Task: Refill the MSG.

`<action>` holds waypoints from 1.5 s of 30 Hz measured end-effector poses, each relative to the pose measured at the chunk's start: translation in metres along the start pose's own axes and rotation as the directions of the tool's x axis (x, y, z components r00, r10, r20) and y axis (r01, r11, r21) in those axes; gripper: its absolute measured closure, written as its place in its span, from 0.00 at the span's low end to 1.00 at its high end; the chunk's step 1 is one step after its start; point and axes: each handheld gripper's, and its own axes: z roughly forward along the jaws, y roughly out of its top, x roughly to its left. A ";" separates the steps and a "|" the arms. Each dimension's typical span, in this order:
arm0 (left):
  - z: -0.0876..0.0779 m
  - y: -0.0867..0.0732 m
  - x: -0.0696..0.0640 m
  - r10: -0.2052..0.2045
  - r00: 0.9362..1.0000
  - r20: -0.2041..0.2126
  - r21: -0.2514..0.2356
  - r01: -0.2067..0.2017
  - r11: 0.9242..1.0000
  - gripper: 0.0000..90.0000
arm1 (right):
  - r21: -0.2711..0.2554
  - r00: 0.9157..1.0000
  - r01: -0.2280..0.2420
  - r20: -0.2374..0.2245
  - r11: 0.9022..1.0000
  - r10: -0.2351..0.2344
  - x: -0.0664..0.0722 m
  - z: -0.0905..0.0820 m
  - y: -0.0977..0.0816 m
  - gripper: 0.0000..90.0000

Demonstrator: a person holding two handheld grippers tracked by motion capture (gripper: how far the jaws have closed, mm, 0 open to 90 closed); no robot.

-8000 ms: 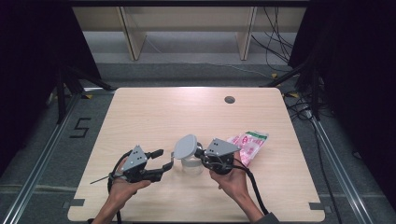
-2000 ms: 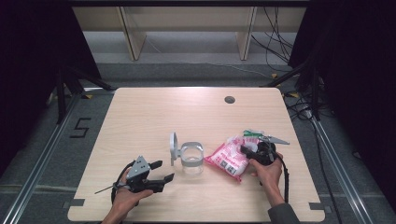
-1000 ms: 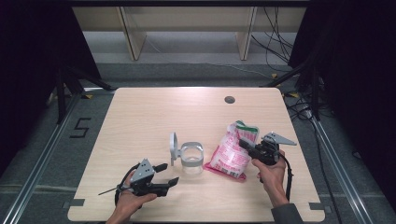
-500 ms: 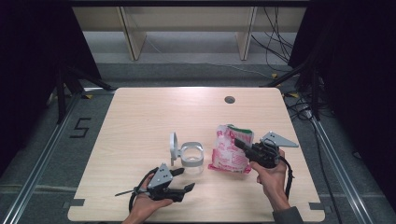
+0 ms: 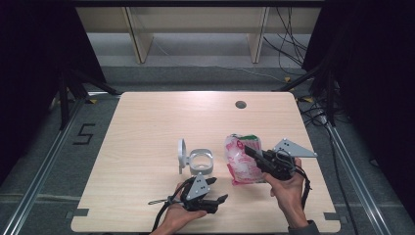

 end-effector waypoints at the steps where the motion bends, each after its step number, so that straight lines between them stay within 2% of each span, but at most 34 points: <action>1: 0.003 0.001 -0.002 0.008 1.000 -0.004 0.005 -0.008 1.000 0.36 | -0.003 1.000 -0.004 0.000 1.000 0.004 0.001 -0.001 0.001 1.00; 6: 0.012 0.004 -0.005 0.007 1.000 -0.016 0.008 -0.007 1.000 0.35 | -0.040 0.999 -0.026 -0.020 0.999 0.025 0.009 -0.006 0.011 1.00; 9: 0.017 0.008 -0.006 0.012 0.999 -0.046 0.005 -0.012 1.000 0.35 | -0.055 1.000 0.016 -0.025 0.998 -0.018 0.011 -0.007 0.015 1.00; 10: 0.020 0.010 -0.007 0.004 0.998 -0.056 0.001 -0.004 1.000 0.35 | -0.053 0.999 -0.003 -0.052 0.999 0.000 0.017 -0.008 0.019 1.00; 11: 0.021 0.010 -0.007 0.015 0.998 -0.063 0.002 -0.015 1.000 0.35 | -0.060 0.999 0.005 -0.051 0.998 -0.008 0.019 -0.009 0.020 1.00; 12: 0.022 0.010 -0.007 0.011 0.998 -0.056 0.003 -0.011 1.000 0.35 | -0.062 0.998 0.006 -0.068 0.998 -0.010 0.021 -0.009 0.022 1.00; 15: 0.022 0.011 -0.006 0.012 0.997 -0.079 0.004 -0.012 1.000 0.35 | -0.062 0.997 0.001 -0.074 0.998 -0.006 0.024 -0.009 0.023 1.00; 16: 0.023 0.011 -0.006 0.009 0.996 -0.085 -0.001 -0.010 1.000 0.35 | -0.065 0.997 -0.020 -0.081 0.998 0.015 0.028 -0.010 0.024 1.00; 17: 0.023 0.011 -0.005 0.016 0.996 -0.091 0.002 -0.015 1.000 0.36 | -0.076 0.995 -0.016 -0.099 0.997 0.008 0.029 -0.009 0.024 1.00; 18: 0.023 0.011 -0.005 0.009 0.996 -0.086 -0.001 -0.009 1.000 0.37 | -0.056 0.995 -0.017 -0.099 0.998 0.011 0.030 -0.011 0.025 1.00; 19: 0.022 0.011 -0.005 0.023 0.996 -0.089 0.000 -0.023 1.000 0.42 | -0.079 0.995 0.018 -0.101 0.997 -0.025 0.030 -0.008 0.025 1.00; 22: 0.022 0.010 -0.006 0.029 0.996 -0.084 -0.007 -0.030 1.000 0.52 | -0.075 0.993 0.014 -0.113 0.997 -0.022 0.035 -0.007 0.025 1.00; 24: 0.022 0.010 -0.007 0.054 0.995 -0.082 -0.023 -0.056 0.998 0.61 | -0.073 0.993 0.019 -0.115 0.997 -0.027 0.036 -0.006 0.026 1.00; 25: 0.022 0.010 -0.008 0.062 0.993 -0.097 -0.030 -0.066 0.997 0.66 | -0.067 0.993 0.014 -0.113 0.998 -0.021 0.037 -0.007 0.026 1.00; 27: 0.022 0.009 -0.008 0.065 0.993 -0.103 -0.031 -0.068 0.997 0.68 | -0.053 0.993 0.013 -0.121 0.998 -0.019 0.037 -0.006 0.026 1.00; 28: 0.022 0.008 -0.008 0.055 0.992 -0.114 -0.048 -0.061 0.997 0.76 | -0.063 0.994 0.028 -0.102 0.998 -0.034 0.037 -0.006 0.026 1.00; 30: 0.023 0.008 -0.007 0.056 0.991 -0.123 -0.056 -0.063 0.996 0.80 | -0.066 0.994 0.013 -0.109 0.998 -0.020 0.036 -0.005 0.027 1.00; 32: 0.023 0.009 -0.007 0.049 0.991 -0.121 -0.050 -0.056 0.997 0.81 | -0.068 0.994 0.007 -0.112 0.998 -0.014 0.035 -0.003 0.027 1.00; 33: 0.023 0.009 -0.007 0.045 0.992 -0.122 -0.049 -0.051 0.997 0.81 | -0.058 0.995 -0.002 -0.098 0.998 -0.003 0.036 -0.004 0.027 1.00; 34: 0.023 0.009 -0.007 0.037 0.992 -0.124 -0.052 -0.044 0.998 0.82 | -0.073 0.995 0.015 -0.099 0.997 -0.022 0.033 -0.002 0.028 1.00; 36: 0.025 0.011 -0.006 0.023 0.993 -0.117 -0.049 -0.029 0.998 0.82 | -0.062 0.995 0.000 -0.095 0.998 -0.006 0.033 0.000 0.029 1.00; 37: 0.025 0.013 -0.006 0.025 0.991 -0.134 -0.045 -0.032 0.999 0.82 | -0.066 0.996 0.012 -0.092 0.998 -0.018 0.030 0.001 0.030 1.00; 39: 0.025 0.014 -0.006 0.023 0.990 -0.142 -0.046 -0.030 0.998 0.83 | -0.079 0.995 0.004 -0.095 0.997 -0.012 0.030 0.003 0.031 1.00; 40: 0.027 0.015 -0.007 -0.022 0.990 -0.138 -0.047 0.015 0.999 0.83 | -0.063 0.996 0.004 -0.087 0.998 -0.009 0.028 0.005 0.035 1.00; 43: 0.029 0.014 -0.009 -0.035 0.987 -0.155 -0.053 0.027 0.998 0.83 | -0.051 0.997 -0.016 -0.074 0.999 0.012 0.028 0.007 0.037 1.00; 45: 0.031 0.014 -0.010 -0.068 0.986 -0.154 -0.068 0.058 0.996 0.83 | -0.057 0.997 -0.008 -0.076 0.998 0.004 0.026 0.013 0.038 1.00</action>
